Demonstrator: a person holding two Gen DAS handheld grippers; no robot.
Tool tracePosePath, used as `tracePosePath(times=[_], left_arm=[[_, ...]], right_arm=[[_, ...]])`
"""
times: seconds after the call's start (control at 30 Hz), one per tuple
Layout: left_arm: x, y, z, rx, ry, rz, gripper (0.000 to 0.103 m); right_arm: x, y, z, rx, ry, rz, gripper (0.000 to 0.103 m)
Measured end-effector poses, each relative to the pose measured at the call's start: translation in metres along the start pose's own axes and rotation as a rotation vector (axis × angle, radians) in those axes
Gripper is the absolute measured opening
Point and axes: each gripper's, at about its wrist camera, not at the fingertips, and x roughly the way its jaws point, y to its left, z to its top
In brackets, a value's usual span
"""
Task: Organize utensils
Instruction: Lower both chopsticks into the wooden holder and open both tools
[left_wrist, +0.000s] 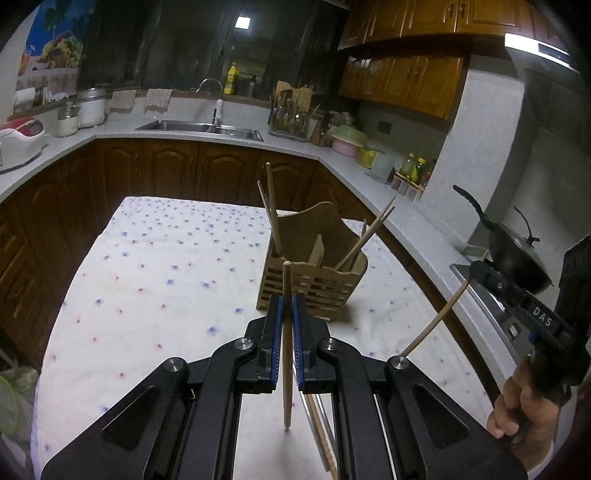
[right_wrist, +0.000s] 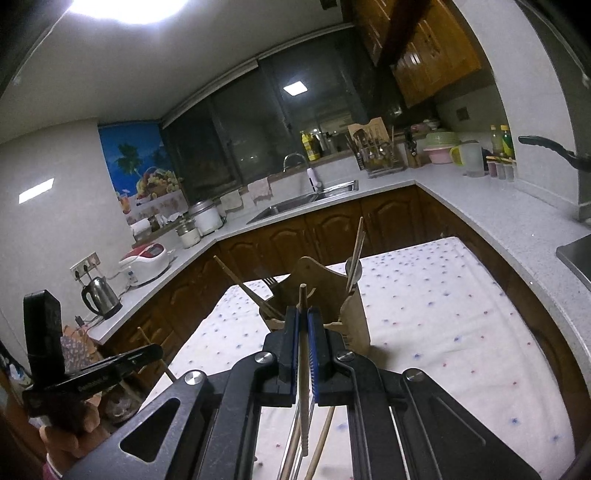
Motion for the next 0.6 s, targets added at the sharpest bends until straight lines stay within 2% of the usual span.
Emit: tracePosePath(times=[0.6], left_arm=[[0.003, -0.013, 0.027, 0.025, -0.059, 0.005, 0.005]], right_arm=[[0.004, -0.006, 0.015, 0.004, -0.030, -0.010, 0.005]])
